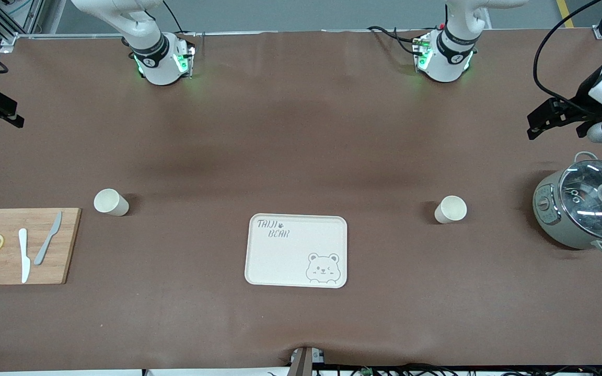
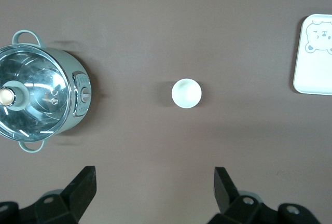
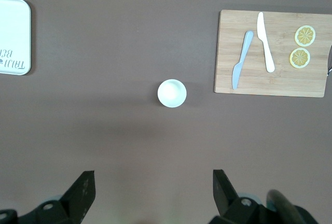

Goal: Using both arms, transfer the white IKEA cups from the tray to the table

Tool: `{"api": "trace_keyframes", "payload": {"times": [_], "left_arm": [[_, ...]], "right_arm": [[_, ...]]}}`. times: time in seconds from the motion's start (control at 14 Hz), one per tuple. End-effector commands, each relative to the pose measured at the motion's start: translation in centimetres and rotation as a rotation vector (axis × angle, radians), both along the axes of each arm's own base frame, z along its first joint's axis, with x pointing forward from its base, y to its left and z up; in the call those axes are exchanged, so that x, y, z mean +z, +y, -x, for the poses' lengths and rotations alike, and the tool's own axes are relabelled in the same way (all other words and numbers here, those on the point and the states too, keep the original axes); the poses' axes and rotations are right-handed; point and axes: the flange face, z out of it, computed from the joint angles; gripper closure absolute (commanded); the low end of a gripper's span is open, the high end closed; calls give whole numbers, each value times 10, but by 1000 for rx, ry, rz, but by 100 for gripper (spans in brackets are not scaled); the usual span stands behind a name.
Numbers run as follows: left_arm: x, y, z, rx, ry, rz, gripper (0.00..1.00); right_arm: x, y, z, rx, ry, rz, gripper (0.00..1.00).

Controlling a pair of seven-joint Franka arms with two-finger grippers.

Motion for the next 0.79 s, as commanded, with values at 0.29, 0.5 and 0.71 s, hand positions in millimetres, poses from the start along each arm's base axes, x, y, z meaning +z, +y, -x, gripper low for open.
{"api": "trace_keyframes", "payload": {"times": [0.29,0.5,0.71], "left_arm": [[3,-4,0,-7,-5,12,0],[11,-5,-2,-12,-22,13,0],[11,-4,1,-11,-2,11,0]], "right_arm": [[0,9,8,9,10,5,0],[0,12,8,14,13,5,0],[0,12,8,14,11,4,0]]}}
